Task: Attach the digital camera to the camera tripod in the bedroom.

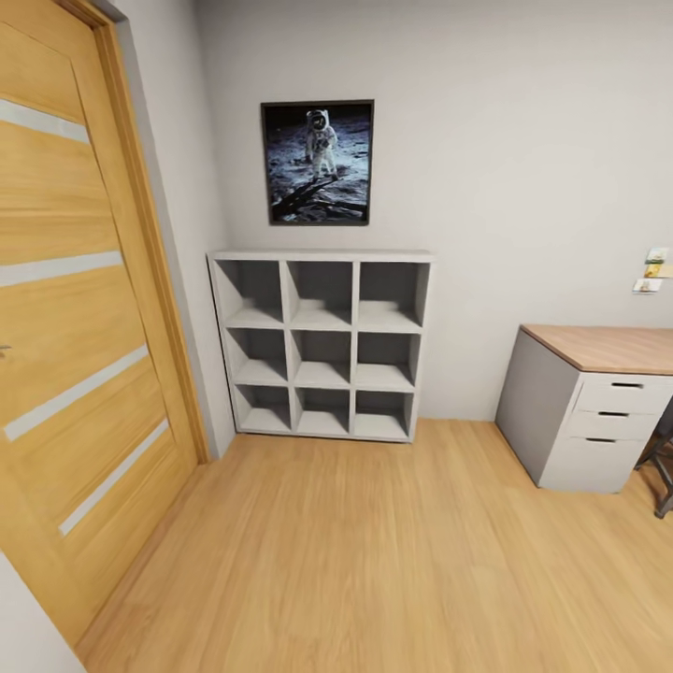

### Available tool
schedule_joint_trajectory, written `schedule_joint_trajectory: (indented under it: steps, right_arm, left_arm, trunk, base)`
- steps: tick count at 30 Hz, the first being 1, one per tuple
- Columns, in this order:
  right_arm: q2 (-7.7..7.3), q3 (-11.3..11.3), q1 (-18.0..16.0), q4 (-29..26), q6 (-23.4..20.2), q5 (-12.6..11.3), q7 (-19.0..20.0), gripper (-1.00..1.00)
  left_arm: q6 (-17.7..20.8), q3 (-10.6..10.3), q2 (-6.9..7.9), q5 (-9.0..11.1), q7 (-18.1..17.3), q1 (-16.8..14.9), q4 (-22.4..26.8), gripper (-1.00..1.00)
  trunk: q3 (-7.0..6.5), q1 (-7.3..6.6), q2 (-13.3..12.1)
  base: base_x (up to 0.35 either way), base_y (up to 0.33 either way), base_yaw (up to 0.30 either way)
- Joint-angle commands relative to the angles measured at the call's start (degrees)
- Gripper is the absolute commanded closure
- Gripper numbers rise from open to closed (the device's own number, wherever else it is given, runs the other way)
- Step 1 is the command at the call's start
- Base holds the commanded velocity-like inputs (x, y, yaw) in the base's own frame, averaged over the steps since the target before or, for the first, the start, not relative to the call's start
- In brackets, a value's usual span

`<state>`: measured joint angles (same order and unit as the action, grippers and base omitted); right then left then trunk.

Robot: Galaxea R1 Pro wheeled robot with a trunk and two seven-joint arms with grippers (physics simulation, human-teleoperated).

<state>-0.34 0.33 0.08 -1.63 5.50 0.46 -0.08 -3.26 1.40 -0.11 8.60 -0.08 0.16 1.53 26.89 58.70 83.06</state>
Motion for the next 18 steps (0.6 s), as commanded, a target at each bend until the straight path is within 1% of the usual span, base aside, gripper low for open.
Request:
schedule_joint_trajectory:
  steps: [1,10,14,18]
  right_arm:
    - [-0.01,0.0,0.0,0.0,0.1,0.0,0.0,-1.0]
    - [-0.06,0.0,0.0,0.0,0.1,0.0,0.0,-1.0]
    - [-0.09,0.0,0.0,0.0,0.1,0.0,0.0,-1.0]
    - [-0.13,0.0,0.0,0.0,0.1,0.0,0.0,-1.0]
  left_arm:
    - [-0.1,0.1,0.0,0.4,0.0,0.0,0.1,-1.0]
    - [-0.1,0.1,0.01,0.4,0.0,0.0,0.1,-1.0]
    - [-0.1,0.1,-0.04,0.4,0.0,0.0,0.1,-1.0]
    - [-0.1,0.1,-0.06,0.4,0.0,0.0,0.1,-1.0]
  trunk:
    - [0.04,0.02,0.0]
    - [0.04,0.02,0.0]
    - [0.04,0.02,0.0]
    - [0.04,0.02,0.0]
  base:
    - [0.234,0.072,0.0]
    - [0.271,0.1,0.0]
    - [0.121,0.055,0.0]
    - [0.046,0.021,0.0]
